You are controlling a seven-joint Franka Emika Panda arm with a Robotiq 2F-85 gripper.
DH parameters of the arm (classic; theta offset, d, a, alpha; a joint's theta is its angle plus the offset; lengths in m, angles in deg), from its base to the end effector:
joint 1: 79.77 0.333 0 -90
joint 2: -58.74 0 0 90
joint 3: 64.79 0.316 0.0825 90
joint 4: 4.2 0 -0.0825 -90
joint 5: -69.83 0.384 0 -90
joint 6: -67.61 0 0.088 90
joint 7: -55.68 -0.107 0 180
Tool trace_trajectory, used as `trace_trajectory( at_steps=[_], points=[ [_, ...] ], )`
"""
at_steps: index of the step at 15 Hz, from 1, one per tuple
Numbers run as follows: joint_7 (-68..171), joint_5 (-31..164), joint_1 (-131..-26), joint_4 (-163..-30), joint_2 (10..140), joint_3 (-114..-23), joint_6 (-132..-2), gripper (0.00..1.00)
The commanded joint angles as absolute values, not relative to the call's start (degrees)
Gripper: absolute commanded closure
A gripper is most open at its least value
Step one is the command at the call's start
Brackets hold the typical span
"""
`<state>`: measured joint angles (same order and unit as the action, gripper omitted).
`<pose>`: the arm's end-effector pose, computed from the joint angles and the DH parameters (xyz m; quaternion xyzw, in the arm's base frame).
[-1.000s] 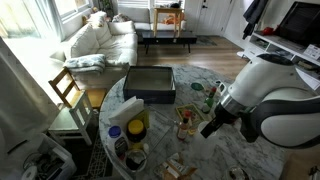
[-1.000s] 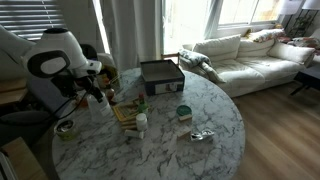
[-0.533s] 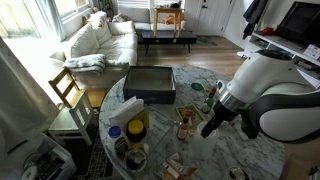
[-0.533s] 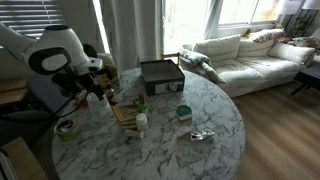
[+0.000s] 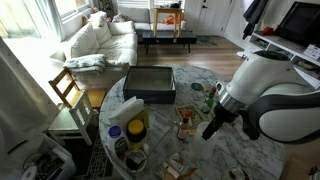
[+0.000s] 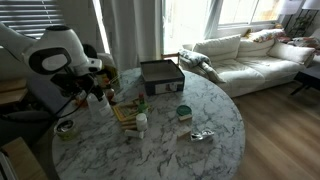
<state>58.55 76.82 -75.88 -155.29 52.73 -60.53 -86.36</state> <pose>0.4359 0.0580 0.2959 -0.9957 -0.0434 -0.0761 0.0306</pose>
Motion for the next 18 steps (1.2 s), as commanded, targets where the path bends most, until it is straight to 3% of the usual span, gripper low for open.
trace_trajectory(
  at_steps=[1, 6, 7, 8, 12, 18],
  points=[
    [59.88, 77.32, -75.04, -155.08, 53.35, -60.83, -85.36, 0.0],
    [60.37, 76.41, -74.69, -155.32, 54.24, -60.48, -85.39, 0.02],
    [60.38, 76.33, -74.63, -155.31, 54.33, -60.46, -85.32, 0.19],
    [60.17, 75.93, -74.77, -155.3, 54.14, -60.52, -85.24, 0.27],
    [59.57, 72.99, -75.45, -154.4, 52.29, -60.66, -82.0, 0.29],
    [60.43, 60.78, -75.26, -147.97, 49.88, -59.31, -63.79, 0.29]
  ],
)
